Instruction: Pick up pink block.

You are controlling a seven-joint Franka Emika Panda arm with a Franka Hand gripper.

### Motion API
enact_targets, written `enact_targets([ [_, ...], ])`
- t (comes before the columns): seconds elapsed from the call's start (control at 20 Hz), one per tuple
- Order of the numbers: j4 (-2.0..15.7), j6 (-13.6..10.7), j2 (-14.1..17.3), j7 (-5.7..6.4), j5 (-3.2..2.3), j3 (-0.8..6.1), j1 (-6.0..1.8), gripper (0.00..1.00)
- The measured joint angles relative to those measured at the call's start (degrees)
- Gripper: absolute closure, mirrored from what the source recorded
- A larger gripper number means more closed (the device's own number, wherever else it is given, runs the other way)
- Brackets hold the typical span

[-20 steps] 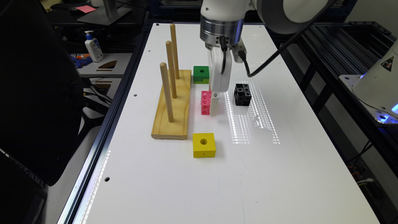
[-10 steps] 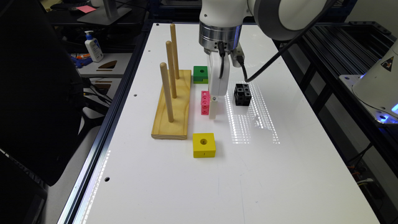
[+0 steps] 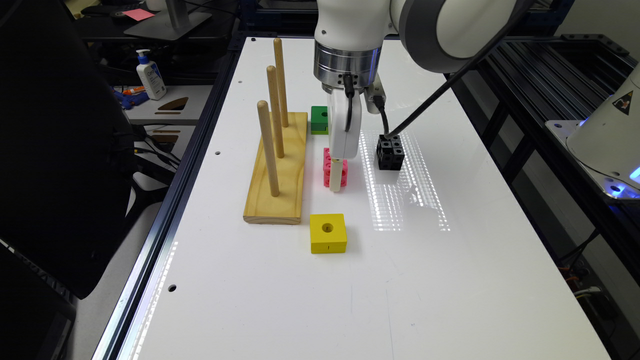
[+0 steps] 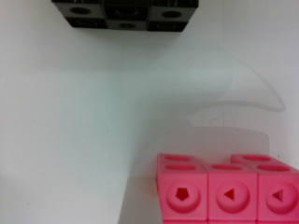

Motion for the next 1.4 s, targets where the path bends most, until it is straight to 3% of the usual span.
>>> enact_targets([
  [0.7, -0.07, -0.45, -0.59, 0.00, -0.02, -0.03, -0.02, 1.00],
  [1.05, -0.17, -5.54, -5.50, 0.00, -0.02, -0.03, -0.02, 1.00],
  [1.25, -0.30, -7.15, -7.40, 0.00, -0.02, -0.01, -0.02, 1.00],
  [1.4, -0.31, -10.23, -10.55, 0.00, -0.01, 0.02, -0.02, 1.00],
])
